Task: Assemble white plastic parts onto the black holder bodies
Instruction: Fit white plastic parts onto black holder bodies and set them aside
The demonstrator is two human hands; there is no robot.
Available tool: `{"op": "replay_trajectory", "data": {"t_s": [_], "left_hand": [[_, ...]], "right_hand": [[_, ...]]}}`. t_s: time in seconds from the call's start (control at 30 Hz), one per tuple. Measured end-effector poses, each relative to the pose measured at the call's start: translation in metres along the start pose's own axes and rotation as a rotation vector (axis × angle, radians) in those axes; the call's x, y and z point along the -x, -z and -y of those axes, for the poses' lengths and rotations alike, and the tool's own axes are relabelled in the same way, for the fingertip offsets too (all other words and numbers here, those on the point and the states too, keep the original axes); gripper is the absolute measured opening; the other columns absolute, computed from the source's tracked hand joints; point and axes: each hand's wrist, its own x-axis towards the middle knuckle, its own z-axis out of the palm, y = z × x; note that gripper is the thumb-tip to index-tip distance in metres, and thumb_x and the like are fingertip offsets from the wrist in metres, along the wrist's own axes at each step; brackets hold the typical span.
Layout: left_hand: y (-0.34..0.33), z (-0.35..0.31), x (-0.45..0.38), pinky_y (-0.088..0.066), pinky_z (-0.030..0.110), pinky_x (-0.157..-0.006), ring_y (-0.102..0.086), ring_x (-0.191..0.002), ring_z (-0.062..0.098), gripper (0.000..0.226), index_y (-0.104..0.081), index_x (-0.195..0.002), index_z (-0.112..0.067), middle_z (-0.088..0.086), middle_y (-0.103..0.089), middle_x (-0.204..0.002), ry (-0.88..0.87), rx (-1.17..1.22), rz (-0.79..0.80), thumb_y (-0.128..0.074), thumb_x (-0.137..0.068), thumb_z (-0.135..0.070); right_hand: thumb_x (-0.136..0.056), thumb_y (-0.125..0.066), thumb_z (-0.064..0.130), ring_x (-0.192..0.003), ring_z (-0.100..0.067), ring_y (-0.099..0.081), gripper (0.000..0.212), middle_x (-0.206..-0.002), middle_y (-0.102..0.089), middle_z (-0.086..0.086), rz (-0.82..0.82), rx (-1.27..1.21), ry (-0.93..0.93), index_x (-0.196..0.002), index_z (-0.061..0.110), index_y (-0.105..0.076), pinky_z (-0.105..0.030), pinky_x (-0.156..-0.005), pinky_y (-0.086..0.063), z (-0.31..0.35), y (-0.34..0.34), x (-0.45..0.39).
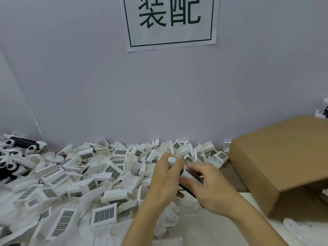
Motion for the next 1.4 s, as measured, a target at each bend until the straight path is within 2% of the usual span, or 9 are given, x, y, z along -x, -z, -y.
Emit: {"op": "replay_trajectory", "data": {"t_s": [0.07, 0.17, 0.37, 0.47, 0.67, 0.87, 1.13, 1.3, 1.4], "left_hand": [[0.000, 0.001, -0.001, -0.054, 0.032, -0.048, -0.065, -0.062, 0.018, 0.024, -0.050, -0.087, -0.011, -0.004, -0.056, -0.068, -0.030, 0.010, -0.019, -0.054, -0.101, -0.031], [0.003, 0.001, -0.001, -0.051, 0.025, -0.047, -0.062, -0.056, 0.011, 0.025, -0.051, -0.080, -0.011, -0.006, -0.056, -0.064, -0.056, 0.053, -0.012, -0.056, -0.100, -0.024], [0.003, 0.001, -0.002, -0.045, 0.017, -0.047, -0.055, -0.050, 0.003, 0.028, -0.050, -0.074, -0.014, -0.015, -0.052, -0.056, -0.129, 0.004, -0.010, -0.056, -0.100, -0.021], [0.002, -0.001, 0.000, -0.037, 0.012, -0.050, -0.040, -0.051, 0.002, 0.033, -0.044, -0.068, -0.018, -0.017, -0.043, -0.054, -0.204, -0.101, 0.008, -0.058, -0.097, -0.023], [0.021, -0.002, -0.001, -0.030, 0.023, -0.047, -0.036, -0.042, 0.008, 0.031, -0.046, -0.074, -0.011, -0.006, -0.038, -0.053, -0.013, -0.075, 0.153, -0.060, -0.092, -0.032], [0.012, 0.000, -0.003, -0.037, 0.020, -0.056, -0.040, -0.056, 0.009, 0.029, -0.046, -0.071, -0.011, -0.008, -0.041, -0.061, -0.138, -0.089, -0.027, -0.058, -0.095, -0.022], [0.016, -0.001, 0.003, -0.036, 0.013, -0.050, -0.037, -0.048, 0.005, 0.035, -0.047, -0.078, -0.005, -0.009, -0.041, -0.059, -0.124, -0.110, 0.109, -0.059, -0.093, -0.034], [0.017, -0.002, -0.002, -0.033, 0.025, -0.051, -0.038, -0.059, 0.017, 0.028, -0.044, -0.076, -0.005, 0.000, -0.041, -0.065, -0.112, -0.027, 0.021, -0.055, -0.099, -0.017], [0.022, -0.004, 0.003, -0.036, 0.028, -0.052, -0.041, -0.060, 0.020, 0.032, -0.045, -0.082, -0.001, 0.005, -0.041, -0.070, -0.122, -0.026, 0.098, -0.057, -0.094, -0.028]], "right_hand": [[-0.095, -0.065, 0.030, -0.076, -0.011, -0.058, 0.017, -0.078, -0.064, 0.003, -0.062, 0.074, 0.067, -0.086, 0.017, -0.070, -0.023, -0.069, -0.047, 0.003, -0.001, -0.001], [-0.098, -0.061, 0.029, -0.056, -0.005, -0.049, 0.026, -0.067, -0.060, -0.001, 0.018, 0.053, 0.056, -0.078, 0.013, -0.067, -0.016, -0.054, -0.039, 0.006, 0.003, 0.001], [-0.090, -0.067, 0.046, -0.060, -0.025, -0.061, 0.025, -0.080, -0.069, -0.008, 0.100, -0.071, -0.071, -0.091, 0.021, -0.070, -0.040, -0.055, -0.055, 0.009, 0.009, 0.003], [-0.077, -0.068, 0.067, -0.061, -0.012, -0.056, 0.046, -0.077, -0.063, 0.001, 0.157, 0.089, -0.088, -0.091, 0.024, -0.066, -0.037, -0.058, -0.050, 0.006, 0.014, 0.006], [-0.086, -0.065, 0.055, -0.048, -0.006, -0.034, 0.046, -0.049, -0.041, 0.011, 0.200, 0.034, -0.059, -0.054, 0.026, -0.049, -0.021, -0.049, -0.031, 0.006, 0.008, 0.004], [-0.086, -0.066, 0.058, -0.046, -0.008, -0.031, 0.054, -0.049, -0.040, 0.008, 0.068, 0.005, -0.056, -0.058, 0.015, -0.049, -0.021, -0.045, -0.027, 0.008, -0.002, 0.003], [-0.092, -0.070, 0.039, -0.048, -0.003, -0.041, 0.039, -0.050, -0.049, 0.013, 0.202, -0.151, -0.088, -0.057, 0.024, -0.063, -0.016, -0.052, -0.034, 0.005, 0.010, 0.006], [-0.082, -0.073, 0.051, -0.051, -0.005, -0.039, 0.041, -0.057, -0.048, 0.006, -0.010, 0.076, 0.029, -0.061, 0.019, -0.058, -0.024, -0.052, -0.036, 0.008, -0.003, 0.001], [-0.082, -0.069, 0.055, -0.049, -0.006, -0.037, 0.046, -0.053, -0.044, 0.008, 0.074, 0.027, 0.031, -0.055, 0.022, -0.052, -0.023, -0.049, -0.033, 0.009, 0.004, 0.002]]}}
